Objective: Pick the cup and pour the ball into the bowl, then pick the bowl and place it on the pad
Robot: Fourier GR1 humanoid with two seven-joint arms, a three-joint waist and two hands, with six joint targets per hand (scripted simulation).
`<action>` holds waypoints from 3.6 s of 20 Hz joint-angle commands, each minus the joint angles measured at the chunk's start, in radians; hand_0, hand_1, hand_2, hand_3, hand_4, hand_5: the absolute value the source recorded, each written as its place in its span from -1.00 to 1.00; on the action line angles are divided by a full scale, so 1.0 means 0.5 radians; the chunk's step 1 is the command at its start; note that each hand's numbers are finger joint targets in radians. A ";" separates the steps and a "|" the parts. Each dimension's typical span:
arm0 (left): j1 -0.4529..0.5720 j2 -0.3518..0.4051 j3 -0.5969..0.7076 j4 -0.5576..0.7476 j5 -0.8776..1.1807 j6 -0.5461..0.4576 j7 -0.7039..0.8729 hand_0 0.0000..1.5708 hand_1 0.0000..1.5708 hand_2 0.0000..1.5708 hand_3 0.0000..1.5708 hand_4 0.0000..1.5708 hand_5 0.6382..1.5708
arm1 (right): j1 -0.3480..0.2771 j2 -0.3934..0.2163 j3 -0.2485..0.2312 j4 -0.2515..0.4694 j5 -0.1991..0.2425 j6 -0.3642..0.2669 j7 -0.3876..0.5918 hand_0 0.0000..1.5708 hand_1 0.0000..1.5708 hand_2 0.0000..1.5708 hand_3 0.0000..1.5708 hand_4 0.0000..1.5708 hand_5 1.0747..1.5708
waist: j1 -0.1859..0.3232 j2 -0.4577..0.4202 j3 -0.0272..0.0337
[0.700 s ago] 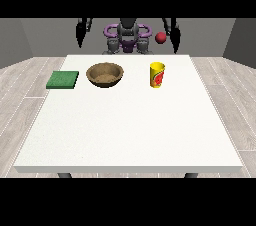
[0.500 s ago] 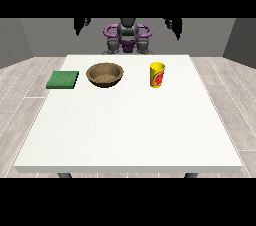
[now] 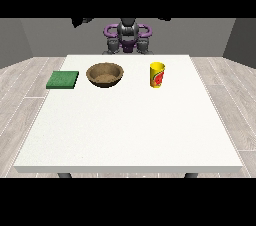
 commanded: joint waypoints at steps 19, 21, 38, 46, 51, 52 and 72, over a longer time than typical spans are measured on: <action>-0.863 0.390 0.592 0.857 -0.116 -0.127 -0.651 -1.00 -1.00 -1.00 -1.00 -1.00 0.33 | -0.476 -0.127 -0.122 0.437 -0.041 0.276 -0.553 -1.00 -1.00 -1.00 -1.00 -1.00 0.96 | -0.201 0.859 0.003; -0.887 0.283 0.495 0.964 -0.195 -0.065 -0.700 -1.00 -1.00 -1.00 -1.00 -1.00 0.31 | -0.616 -0.163 -0.212 0.584 -0.076 0.256 -0.556 -1.00 -1.00 -1.00 -1.00 -1.00 0.96 | -0.172 0.841 0.003; -1.151 0.212 0.669 1.833 -0.249 0.086 -1.452 -1.00 -1.00 -1.00 -1.00 -1.00 0.34 | -0.582 -0.275 -0.293 0.796 -0.102 0.481 -0.886 -1.00 -1.00 -1.00 -1.00 -1.00 0.95 | -0.321 1.008 0.003; -1.206 0.380 0.631 1.993 -0.577 0.538 -1.593 0.64 0.64 1.00 1.00 0.00 0.90 | -0.809 -0.401 -0.412 0.888 -0.253 0.566 -0.788 -1.00 -1.00 -1.00 -1.00 -1.00 0.96 | -0.354 1.117 0.006; -1.255 0.367 0.703 2.207 -0.624 0.778 -1.654 0.68 0.68 1.00 1.00 0.09 0.87 | -0.806 -0.567 -0.459 0.795 -0.375 0.745 -0.633 -1.00 -1.00 -1.00 -1.00 -1.00 0.95 | -0.523 1.118 0.001; -1.363 0.280 0.692 2.194 -0.636 0.893 -1.643 0.70 0.70 1.00 1.00 0.10 0.87 | -0.830 -0.474 -0.425 0.836 -0.265 0.636 -0.816 -1.00 -1.00 -1.00 -1.00 -1.00 0.94 | -0.499 1.228 0.002; -1.582 0.204 -0.203 2.085 -1.814 1.127 -0.283 0.71 0.71 1.00 1.00 0.33 1.00 | -0.665 -0.767 -0.656 1.723 -0.242 0.770 -0.872 -1.00 -1.00 -1.00 -1.00 -1.00 0.95 | -0.038 0.416 0.007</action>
